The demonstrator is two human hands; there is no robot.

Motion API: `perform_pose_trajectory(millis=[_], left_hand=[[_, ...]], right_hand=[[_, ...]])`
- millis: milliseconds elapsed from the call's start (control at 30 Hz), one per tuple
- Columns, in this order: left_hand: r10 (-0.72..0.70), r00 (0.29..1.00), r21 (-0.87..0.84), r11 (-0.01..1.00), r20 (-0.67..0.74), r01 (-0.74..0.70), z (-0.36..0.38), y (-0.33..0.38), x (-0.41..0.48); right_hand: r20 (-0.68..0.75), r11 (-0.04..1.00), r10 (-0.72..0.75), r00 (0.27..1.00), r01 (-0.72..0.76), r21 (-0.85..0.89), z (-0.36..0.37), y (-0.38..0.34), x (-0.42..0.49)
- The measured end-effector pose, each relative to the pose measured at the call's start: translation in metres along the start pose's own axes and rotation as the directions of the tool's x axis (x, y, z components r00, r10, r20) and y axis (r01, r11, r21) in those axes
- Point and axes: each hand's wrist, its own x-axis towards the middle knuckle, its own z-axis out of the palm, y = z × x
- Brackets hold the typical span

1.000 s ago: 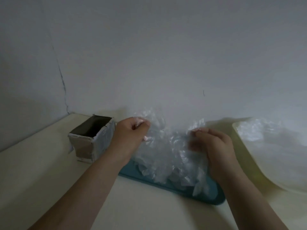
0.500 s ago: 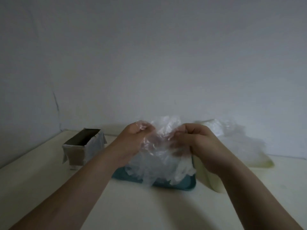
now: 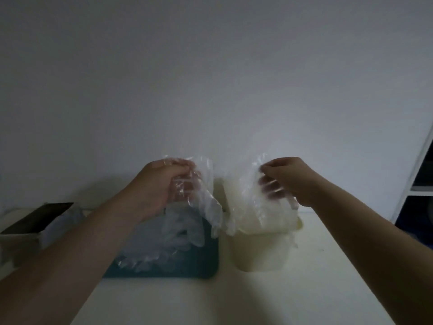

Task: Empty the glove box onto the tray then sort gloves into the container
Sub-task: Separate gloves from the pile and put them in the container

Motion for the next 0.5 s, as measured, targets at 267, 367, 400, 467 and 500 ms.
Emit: perform_pose_trajectory(millis=[267, 367, 400, 467, 500], left_hand=[[0.093, 0.975, 0.025, 0.995, 0.203, -0.1, 0.029, 0.059, -0.015], [0.053, 0.958, 0.006, 0.998, 0.283, -0.057, 0.059, 0.055, 0.009], [0.04, 0.955, 0.004, 0.999, 0.294, -0.042, 0.071, 0.05, 0.023], [0.009, 0.964, -0.007, 1.0, 0.265, -0.007, 0.088, 0.033, 0.05], [-0.013, 0.973, -0.004, 1.0, 0.232, 0.014, 0.095, 0.023, 0.064]], right_hand=[[-0.125, 0.976, 0.077, 0.989, -0.101, -0.195, 0.023, 0.032, 0.048], [-0.134, 0.958, 0.076, 0.988, -0.11, -0.263, 0.026, 0.041, 0.047], [-0.123, 0.96, 0.068, 0.99, -0.098, -0.261, 0.023, 0.042, 0.046], [-0.116, 0.99, 0.092, 0.989, -0.104, -0.097, 0.018, 0.042, 0.047], [-0.124, 0.992, 0.117, 0.985, -0.121, -0.027, 0.014, 0.041, 0.045]])
